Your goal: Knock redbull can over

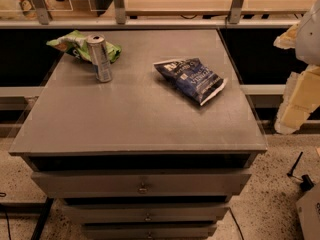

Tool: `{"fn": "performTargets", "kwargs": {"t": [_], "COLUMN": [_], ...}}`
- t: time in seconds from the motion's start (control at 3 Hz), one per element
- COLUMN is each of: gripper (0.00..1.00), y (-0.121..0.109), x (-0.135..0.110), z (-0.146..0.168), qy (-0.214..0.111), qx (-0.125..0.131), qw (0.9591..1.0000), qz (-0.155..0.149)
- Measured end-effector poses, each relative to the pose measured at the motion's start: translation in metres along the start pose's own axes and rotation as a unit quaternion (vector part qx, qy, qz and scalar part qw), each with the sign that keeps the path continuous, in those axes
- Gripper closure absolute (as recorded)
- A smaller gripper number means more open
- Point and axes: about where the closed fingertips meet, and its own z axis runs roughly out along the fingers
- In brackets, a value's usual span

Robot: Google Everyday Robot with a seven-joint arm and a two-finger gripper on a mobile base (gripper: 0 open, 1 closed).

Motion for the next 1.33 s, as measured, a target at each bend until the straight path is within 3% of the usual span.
{"fn": "performTargets", "kwargs": {"t": [0.67, 1.0, 1.33], "gripper": [0.00, 0.00, 0.00], "y": [0.000, -0.004, -0.025], "x": [-0.002, -0.020, -0.069], "z": [-0.002, 0.005, 0.027], "qy": [-0.009, -0.061, -0.175], "qx": [0.003, -0.005, -0.017], "qw": [1.0000, 0.9981, 0.9844], "qz": [-0.002, -0.008, -0.006]}}
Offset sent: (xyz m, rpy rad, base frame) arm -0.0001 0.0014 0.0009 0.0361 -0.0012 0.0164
